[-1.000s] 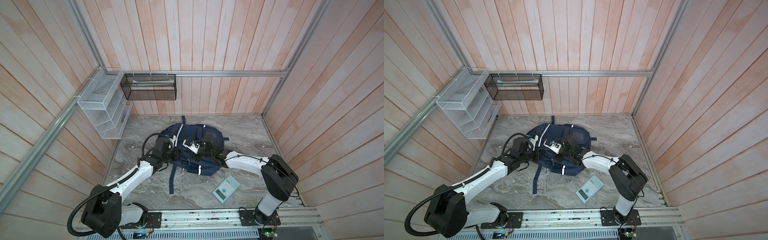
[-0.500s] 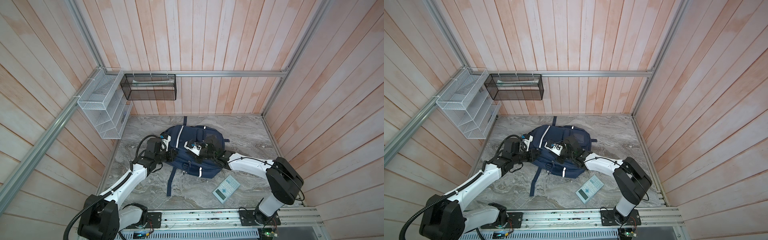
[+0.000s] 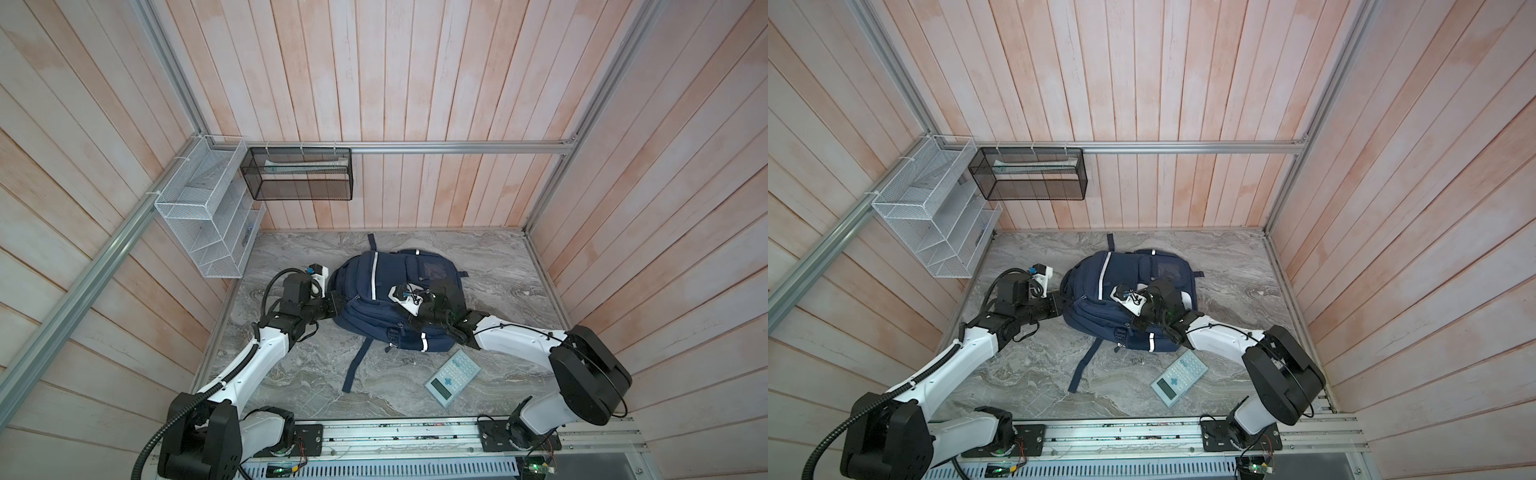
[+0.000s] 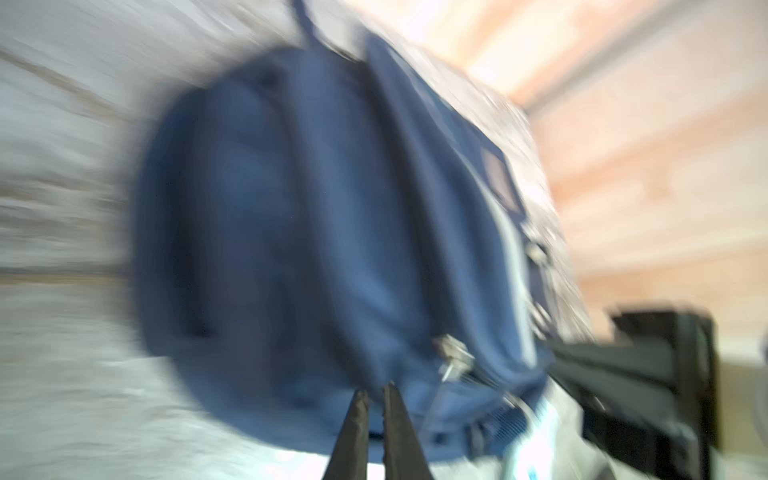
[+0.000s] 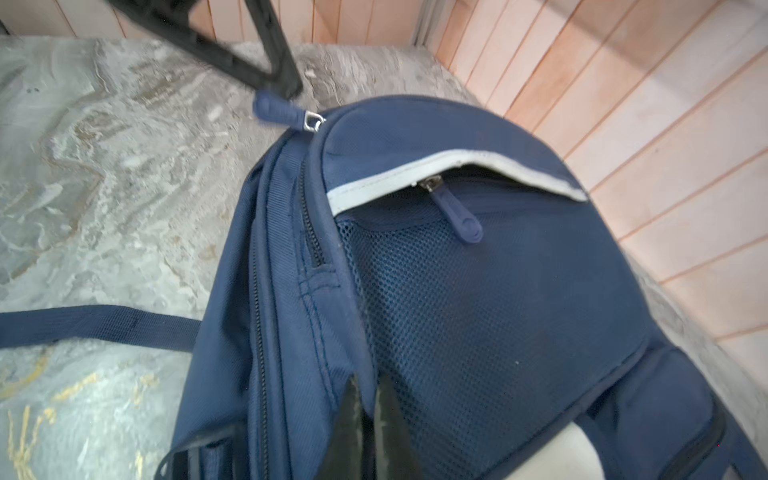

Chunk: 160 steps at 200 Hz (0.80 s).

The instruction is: Pack the student bag

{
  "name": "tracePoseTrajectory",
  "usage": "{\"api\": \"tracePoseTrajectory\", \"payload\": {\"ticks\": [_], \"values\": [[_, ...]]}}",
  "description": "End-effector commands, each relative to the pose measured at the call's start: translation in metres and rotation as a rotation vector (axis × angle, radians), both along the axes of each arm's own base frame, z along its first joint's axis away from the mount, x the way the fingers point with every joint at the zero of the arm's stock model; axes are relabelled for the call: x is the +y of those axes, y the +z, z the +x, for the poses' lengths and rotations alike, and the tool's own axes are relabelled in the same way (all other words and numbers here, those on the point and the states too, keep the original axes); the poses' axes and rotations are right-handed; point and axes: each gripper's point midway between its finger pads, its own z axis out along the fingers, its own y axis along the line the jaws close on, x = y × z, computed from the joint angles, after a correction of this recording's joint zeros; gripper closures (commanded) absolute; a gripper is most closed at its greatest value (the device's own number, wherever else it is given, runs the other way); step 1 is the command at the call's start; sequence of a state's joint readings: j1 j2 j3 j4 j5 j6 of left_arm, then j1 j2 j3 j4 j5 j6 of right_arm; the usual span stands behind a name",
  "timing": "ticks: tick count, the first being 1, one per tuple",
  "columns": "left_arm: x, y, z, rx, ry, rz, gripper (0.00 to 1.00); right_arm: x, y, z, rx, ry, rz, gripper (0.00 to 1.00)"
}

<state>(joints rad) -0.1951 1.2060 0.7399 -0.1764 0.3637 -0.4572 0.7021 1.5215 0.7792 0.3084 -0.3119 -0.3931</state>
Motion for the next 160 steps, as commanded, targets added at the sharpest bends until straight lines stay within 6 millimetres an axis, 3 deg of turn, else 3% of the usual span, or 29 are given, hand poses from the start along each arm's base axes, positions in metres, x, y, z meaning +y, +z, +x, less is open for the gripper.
{"api": "tracePoseTrajectory", "payload": {"ticks": [1,27,51,61,88,109,144,160], "values": [[0.023,0.002,0.018,-0.052,0.122,0.057,0.95,-0.019,-0.024,-0.002,0.070,-0.051,-0.079,1.00],[0.005,0.006,0.017,-0.069,0.041,0.005,0.99,-0.026,-0.027,0.002,0.065,-0.085,-0.097,1.00],[-0.024,0.018,0.012,-0.164,-0.072,0.074,0.69,-0.025,-0.021,-0.006,0.068,-0.052,-0.058,1.00],[-0.035,0.025,0.012,-0.231,-0.133,0.134,0.52,-0.025,-0.019,-0.011,0.067,-0.040,-0.045,1.00],[-0.038,0.032,0.018,-0.317,-0.216,0.194,0.46,-0.032,-0.020,-0.015,0.063,-0.038,-0.041,1.00],[-0.061,0.046,0.005,-0.427,-0.341,0.076,0.34,-0.040,-0.021,-0.015,0.095,-0.037,-0.036,1.00],[-0.120,0.012,-0.023,-0.337,-0.631,-0.018,0.34,-0.063,-0.018,-0.008,0.109,-0.091,-0.035,1.00],[-0.130,0.000,-0.028,-0.323,-0.669,-0.027,0.36,-0.072,-0.011,-0.008,0.081,-0.103,0.003,1.00]]}}
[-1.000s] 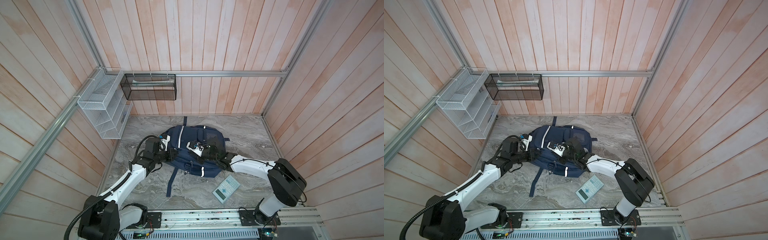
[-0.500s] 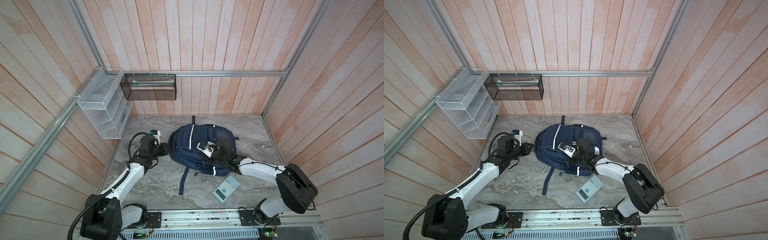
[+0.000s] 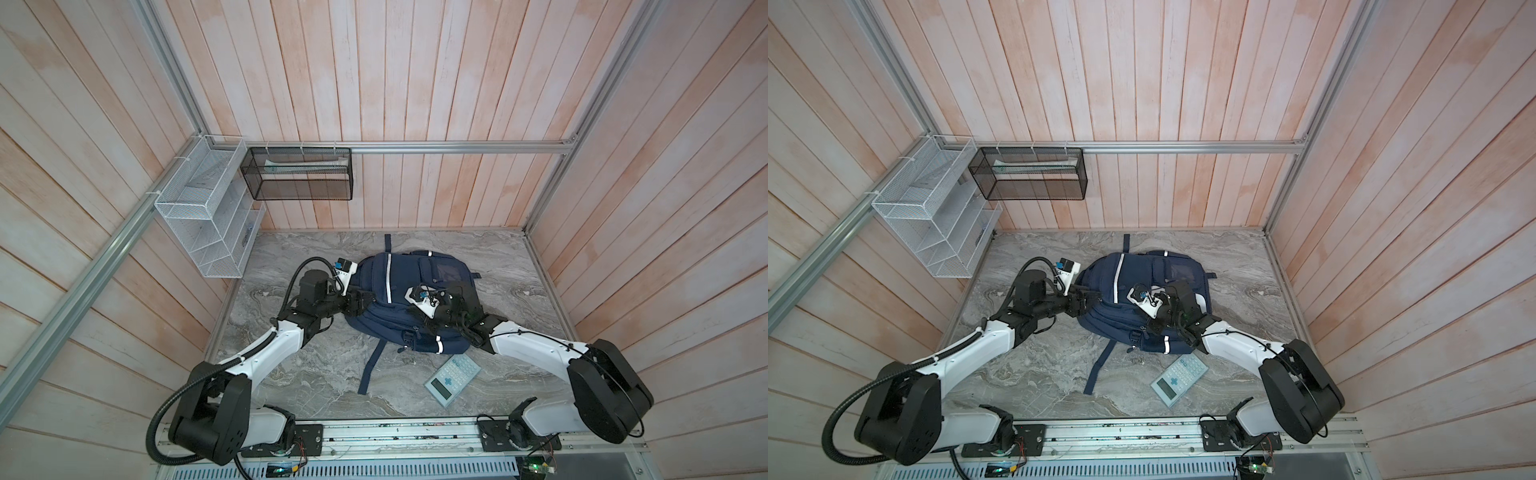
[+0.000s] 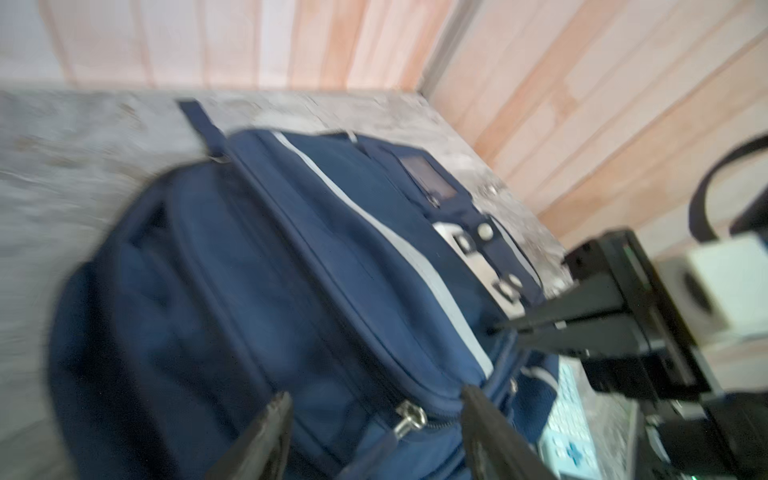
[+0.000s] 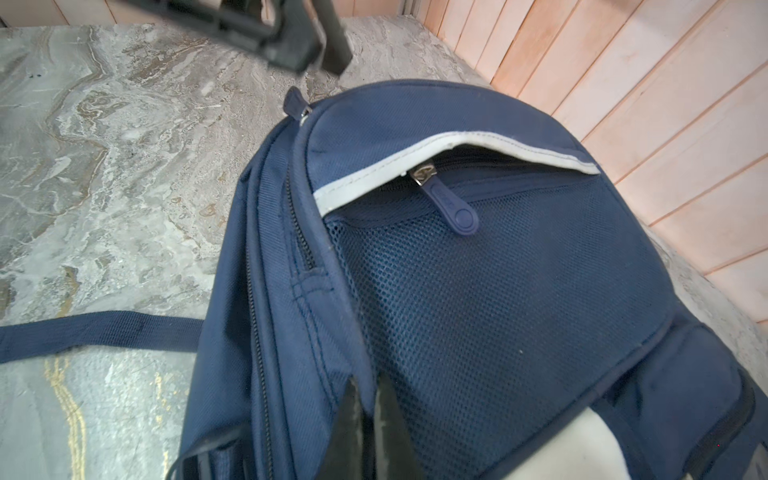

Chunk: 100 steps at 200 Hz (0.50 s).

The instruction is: Pack the student bag

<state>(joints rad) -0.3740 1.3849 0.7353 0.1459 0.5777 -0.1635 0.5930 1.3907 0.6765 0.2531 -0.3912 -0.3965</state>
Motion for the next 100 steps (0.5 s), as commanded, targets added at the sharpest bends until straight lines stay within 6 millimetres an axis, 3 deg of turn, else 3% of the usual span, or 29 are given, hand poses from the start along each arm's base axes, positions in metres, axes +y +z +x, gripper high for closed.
{"api": "tracePoseTrajectory", "payload": {"ticks": [1,35,53,69,87,95,100], "values": [[-0.028,-0.005,-0.020,-0.016,-0.176,-0.032,0.36,-0.028,-0.009,-0.002,0.035,-0.064,-0.009,1.00],[-0.026,-0.016,-0.015,-0.028,-0.168,0.024,0.35,-0.034,0.007,-0.009,-0.014,-0.051,0.051,1.00],[-0.037,-0.014,-0.028,-0.017,-0.248,0.001,0.36,-0.035,0.008,-0.008,-0.012,-0.053,0.053,1.00],[-0.052,-0.026,-0.036,-0.019,-0.278,0.075,0.38,-0.035,0.006,-0.007,-0.003,-0.055,0.047,1.00],[-0.056,-0.040,-0.033,0.008,-0.271,0.125,0.59,-0.035,0.005,-0.007,0.002,-0.056,0.046,1.00],[-0.055,-0.044,-0.030,0.017,-0.256,0.133,0.78,-0.035,0.005,-0.007,0.005,-0.055,0.045,1.00],[-0.055,-0.047,-0.028,0.026,-0.250,0.141,0.83,-0.035,0.005,-0.007,0.005,-0.056,0.045,1.00]]}}
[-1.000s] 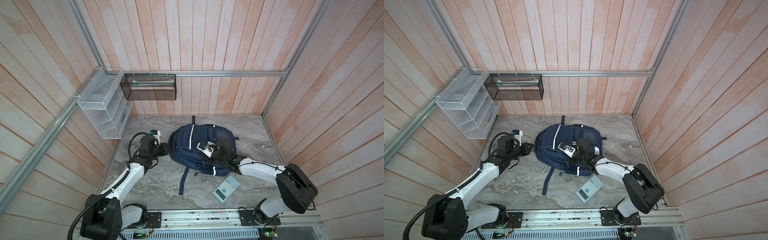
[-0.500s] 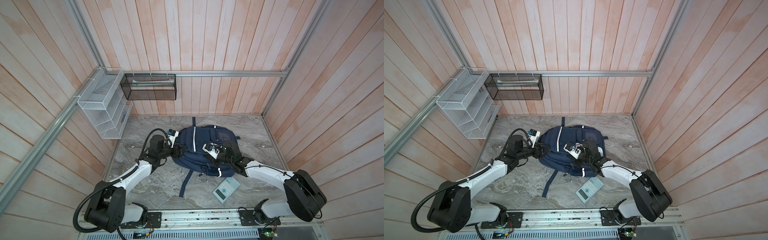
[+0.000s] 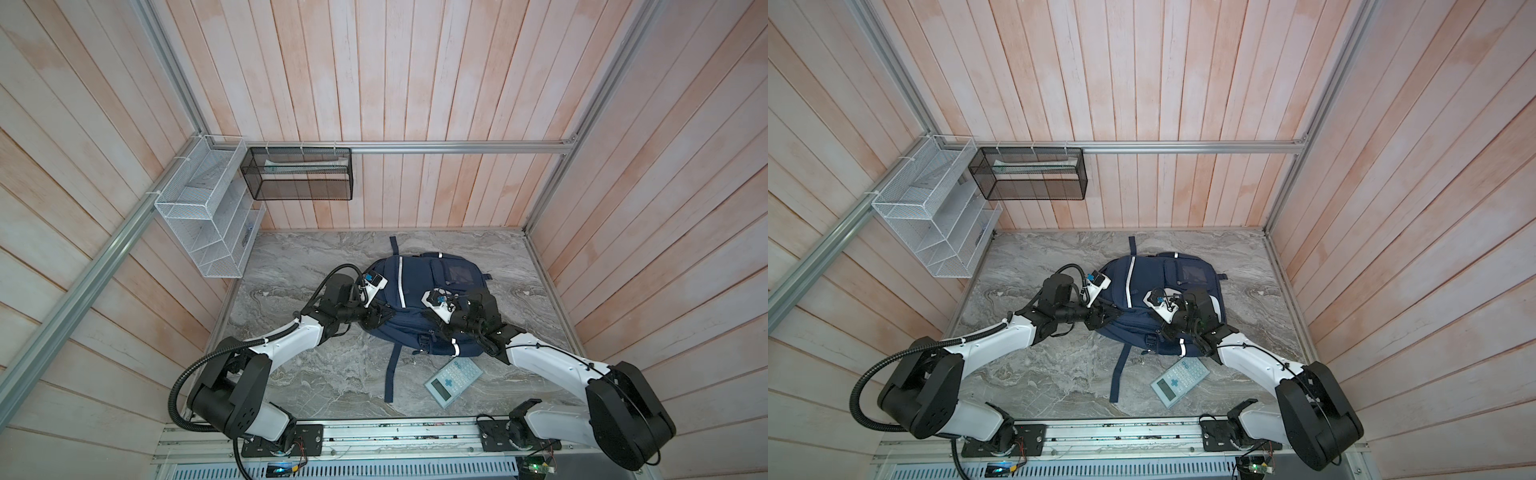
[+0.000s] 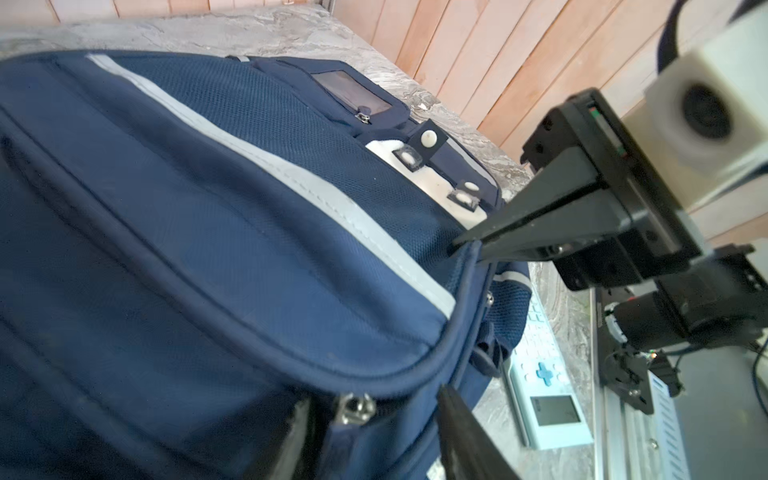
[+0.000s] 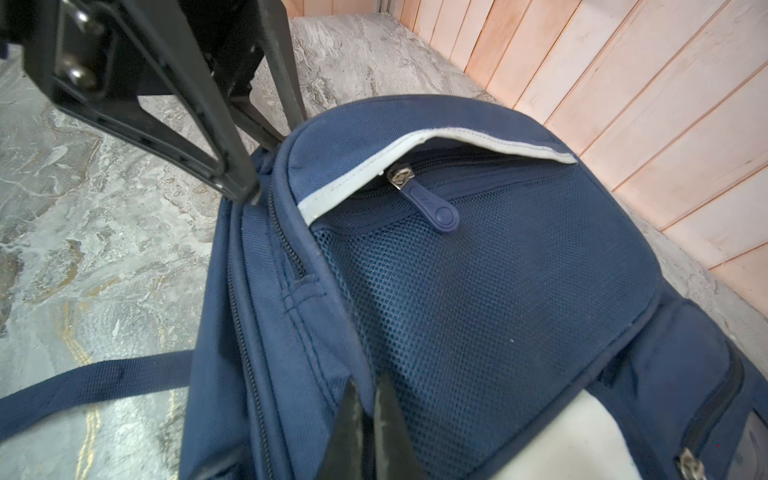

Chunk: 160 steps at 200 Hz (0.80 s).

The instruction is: Pack the student bag

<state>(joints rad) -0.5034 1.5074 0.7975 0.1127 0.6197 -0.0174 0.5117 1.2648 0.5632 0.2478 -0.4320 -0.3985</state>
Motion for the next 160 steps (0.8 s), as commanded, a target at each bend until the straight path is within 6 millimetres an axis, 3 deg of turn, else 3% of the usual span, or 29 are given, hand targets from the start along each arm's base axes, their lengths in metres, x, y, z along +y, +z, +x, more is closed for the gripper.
{"api": "tracePoseTrajectory", "payload": {"ticks": [1,25,47,84,101,129,144,160], "values": [[-0.003,-0.023,-0.003,0.047,-0.018,0.069,0.83,0.000,0.008,0.004,0.000,-0.011,0.025,1.00],[-0.002,-0.022,0.001,0.052,0.015,0.056,0.84,-0.001,0.006,0.004,0.001,-0.020,0.021,1.00],[0.004,-0.020,0.003,0.043,0.049,0.073,0.97,-0.007,0.004,0.011,-0.009,-0.064,0.007,1.00],[0.036,-0.007,0.024,0.043,0.242,0.062,1.00,-0.017,0.004,0.023,0.023,-0.125,0.032,1.00],[0.033,0.002,0.021,0.054,0.244,0.038,1.00,-0.003,0.009,0.018,0.065,-0.087,0.060,0.82],[0.017,0.011,0.007,0.066,0.208,0.012,1.00,0.029,0.028,0.007,0.013,-0.076,0.071,0.63],[0.016,0.009,0.004,0.083,0.220,0.019,1.00,0.030,0.011,0.010,0.069,-0.158,0.041,0.61],[0.024,0.005,0.006,0.100,0.278,0.038,1.00,-0.001,-0.029,0.019,0.191,-0.370,-0.041,0.61]]}}
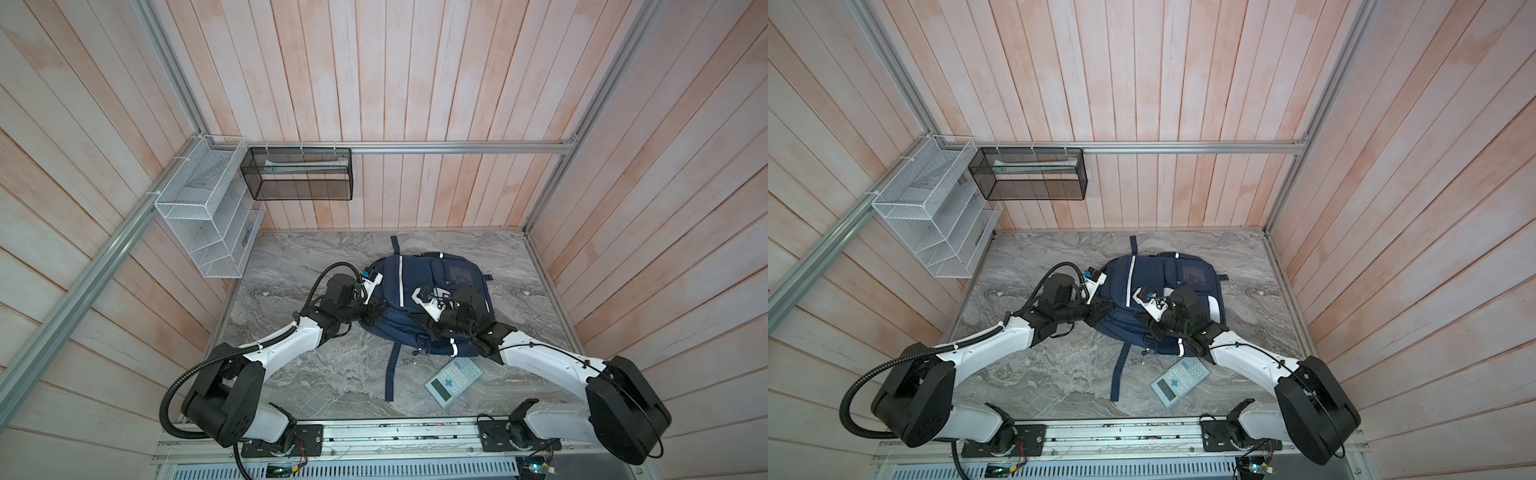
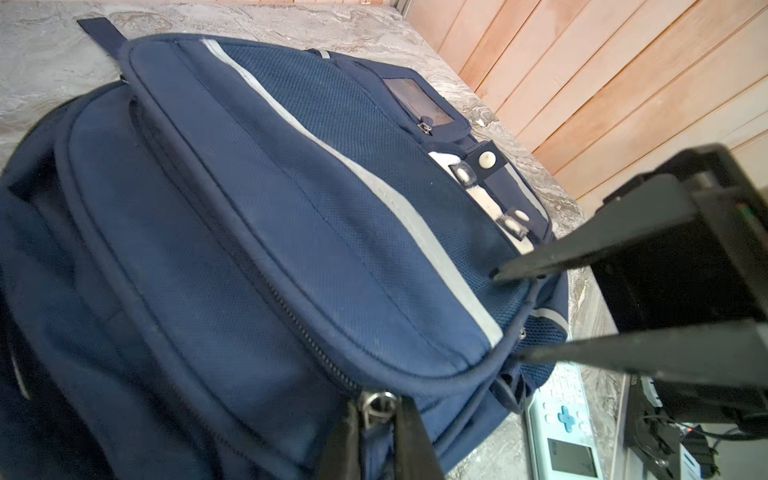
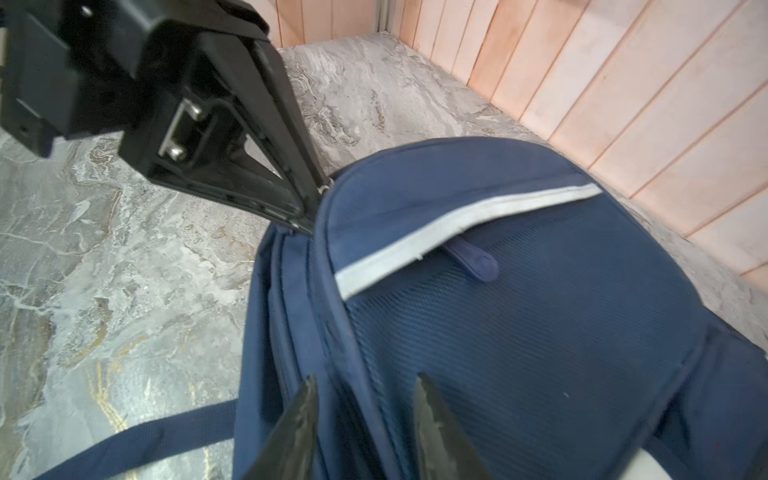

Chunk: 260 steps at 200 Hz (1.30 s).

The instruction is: Pack the student bag

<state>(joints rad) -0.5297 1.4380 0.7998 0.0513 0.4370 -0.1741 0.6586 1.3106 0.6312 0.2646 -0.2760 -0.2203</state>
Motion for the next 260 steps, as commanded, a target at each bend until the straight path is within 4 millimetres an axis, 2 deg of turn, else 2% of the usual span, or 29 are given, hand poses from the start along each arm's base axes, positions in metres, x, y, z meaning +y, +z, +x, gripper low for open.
{"api": "tracePoseTrajectory", "payload": {"ticks": [1,9,16,43,57,72,88,96,104,115,128,135,144,157,176,194,210,239,260], "values": [[0.012,-0.003,-0.004,0.038,0.082,0.015,1.00,-0.037,-0.043,0.021,0.149,-0.301,-0.093,0.61],[0.016,-0.003,-0.004,0.047,0.108,0.013,1.00,-0.051,-0.056,0.022,0.178,-0.375,-0.097,0.61],[0.017,-0.001,-0.007,0.051,0.113,0.007,1.00,-0.056,-0.058,0.024,0.201,-0.405,-0.099,0.62],[0.012,0.006,-0.024,0.072,0.077,-0.015,1.00,-0.071,-0.037,0.052,0.110,-0.483,-0.115,0.63],[0.011,0.005,-0.034,0.085,0.065,-0.015,1.00,-0.070,-0.027,0.069,0.097,-0.473,-0.080,0.62],[0.009,0.002,-0.044,0.100,0.053,-0.035,1.00,-0.066,-0.025,0.086,0.100,-0.422,-0.093,0.63],[0.011,-0.004,-0.044,0.090,0.064,-0.030,1.00,-0.045,-0.024,0.078,0.111,-0.260,-0.129,0.66],[0.015,-0.007,-0.038,0.078,0.093,-0.005,1.00,-0.042,-0.025,0.073,0.102,-0.233,-0.139,0.66],[0.018,-0.008,-0.033,0.068,0.110,-0.002,1.00,-0.046,-0.025,0.071,0.089,-0.243,-0.140,0.66],[0.013,-0.005,-0.030,0.068,0.096,-0.021,1.00,-0.061,-0.027,0.075,0.058,-0.317,-0.159,0.65],[-0.001,-0.002,-0.035,0.084,0.051,-0.038,1.00,-0.078,-0.026,0.080,0.034,-0.395,-0.165,0.63],[-0.010,-0.003,-0.039,0.095,0.033,-0.040,1.00,-0.078,-0.020,0.079,0.024,-0.391,-0.164,0.61],[-0.019,-0.005,-0.045,0.106,0.014,-0.034,1.00,-0.072,-0.009,0.072,0.002,-0.333,-0.160,0.59],[-0.021,-0.011,-0.050,0.121,0.019,-0.019,1.00,-0.056,0.010,0.053,-0.071,-0.209,-0.105,0.57],[-0.015,-0.012,-0.050,0.119,0.051,-0.015,1.00,-0.024,0.029,0.007,-0.243,0.065,-0.009,0.56],[-0.011,-0.007,-0.051,0.108,0.065,-0.013,1.00,0.002,0.031,-0.023,-0.369,0.220,-0.041,0.49],[-0.011,0.000,-0.050,0.096,0.071,-0.024,1.00,0.020,0.026,-0.030,-0.387,0.292,-0.114,0.50],[-0.013,0.008,-0.051,0.095,0.064,-0.042,1.00,0.031,0.017,-0.017,-0.384,0.296,-0.188,0.53],[-0.013,0.007,-0.051,0.101,0.060,-0.034,1.00,0.037,0.006,-0.013,-0.427,0.295,-0.278,0.62]]}}
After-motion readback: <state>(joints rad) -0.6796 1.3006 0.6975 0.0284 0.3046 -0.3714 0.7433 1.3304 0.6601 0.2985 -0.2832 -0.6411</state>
